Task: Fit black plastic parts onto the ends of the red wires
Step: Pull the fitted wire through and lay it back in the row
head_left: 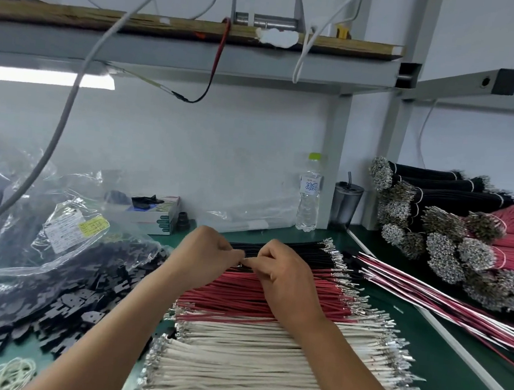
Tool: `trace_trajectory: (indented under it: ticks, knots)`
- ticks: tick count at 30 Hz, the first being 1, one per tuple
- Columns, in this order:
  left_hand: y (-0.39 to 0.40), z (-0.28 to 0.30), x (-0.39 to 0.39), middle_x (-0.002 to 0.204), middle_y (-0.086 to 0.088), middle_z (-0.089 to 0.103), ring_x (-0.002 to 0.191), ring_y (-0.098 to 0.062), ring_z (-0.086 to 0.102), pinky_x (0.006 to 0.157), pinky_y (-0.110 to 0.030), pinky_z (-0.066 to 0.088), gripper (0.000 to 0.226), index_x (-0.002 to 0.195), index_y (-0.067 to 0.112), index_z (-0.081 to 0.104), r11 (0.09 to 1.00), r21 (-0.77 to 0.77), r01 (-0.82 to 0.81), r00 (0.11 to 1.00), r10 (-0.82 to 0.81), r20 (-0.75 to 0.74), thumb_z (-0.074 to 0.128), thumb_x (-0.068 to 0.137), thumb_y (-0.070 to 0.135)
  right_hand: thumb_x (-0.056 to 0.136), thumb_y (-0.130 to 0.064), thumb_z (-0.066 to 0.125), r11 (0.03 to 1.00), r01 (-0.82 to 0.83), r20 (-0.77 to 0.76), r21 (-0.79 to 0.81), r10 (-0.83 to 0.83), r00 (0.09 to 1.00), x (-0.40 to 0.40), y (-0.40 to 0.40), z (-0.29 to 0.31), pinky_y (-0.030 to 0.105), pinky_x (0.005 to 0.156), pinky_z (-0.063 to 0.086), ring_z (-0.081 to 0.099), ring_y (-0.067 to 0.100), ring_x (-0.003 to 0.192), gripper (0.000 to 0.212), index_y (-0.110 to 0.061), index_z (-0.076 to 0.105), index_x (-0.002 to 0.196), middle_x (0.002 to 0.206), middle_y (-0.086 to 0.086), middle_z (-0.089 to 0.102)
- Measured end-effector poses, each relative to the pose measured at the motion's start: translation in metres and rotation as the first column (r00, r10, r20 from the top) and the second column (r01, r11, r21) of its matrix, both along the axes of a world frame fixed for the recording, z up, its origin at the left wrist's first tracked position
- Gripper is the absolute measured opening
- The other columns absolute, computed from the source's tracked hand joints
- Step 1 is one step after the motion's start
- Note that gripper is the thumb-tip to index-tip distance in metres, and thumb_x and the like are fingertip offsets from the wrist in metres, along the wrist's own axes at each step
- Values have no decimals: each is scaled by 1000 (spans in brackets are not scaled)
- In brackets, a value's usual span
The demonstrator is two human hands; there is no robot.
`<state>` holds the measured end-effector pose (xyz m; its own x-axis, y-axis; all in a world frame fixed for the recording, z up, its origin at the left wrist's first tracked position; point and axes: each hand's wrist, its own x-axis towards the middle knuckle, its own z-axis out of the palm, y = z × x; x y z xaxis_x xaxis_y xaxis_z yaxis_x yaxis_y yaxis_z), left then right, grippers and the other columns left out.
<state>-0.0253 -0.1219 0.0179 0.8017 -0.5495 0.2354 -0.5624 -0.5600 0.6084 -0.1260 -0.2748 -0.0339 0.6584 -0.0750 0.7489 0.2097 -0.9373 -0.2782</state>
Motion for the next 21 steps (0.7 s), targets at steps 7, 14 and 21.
trace_trajectory:
  ticks: [7,14,21]
  knots:
    - [-8,13,8,52,-3,28,51,-21,23,49,-24,24,51,50,14,47,990,134,31,999,-27,-29,78,86,29,86,-7,77,998,58,93,-33,-55,994,-3,-3,3,27,63,52,57,13,78,17,-18,80,99,83,-5,60]
    - [-32,15,-2,54,3,48,54,-20,43,51,-28,33,45,55,16,46,985,163,-48,979,14,204,63,94,30,72,-13,87,947,114,20,-299,-114,993,3,4,0,24,53,37,53,16,73,17,-26,78,79,78,-7,57]
    - [-13,2,15,74,-3,63,69,-23,61,68,-31,46,21,81,25,67,999,35,-21,991,17,132,64,101,21,79,-12,84,968,224,65,-115,-217,974,-6,-13,4,25,55,46,58,14,76,21,-23,81,97,80,-7,60]
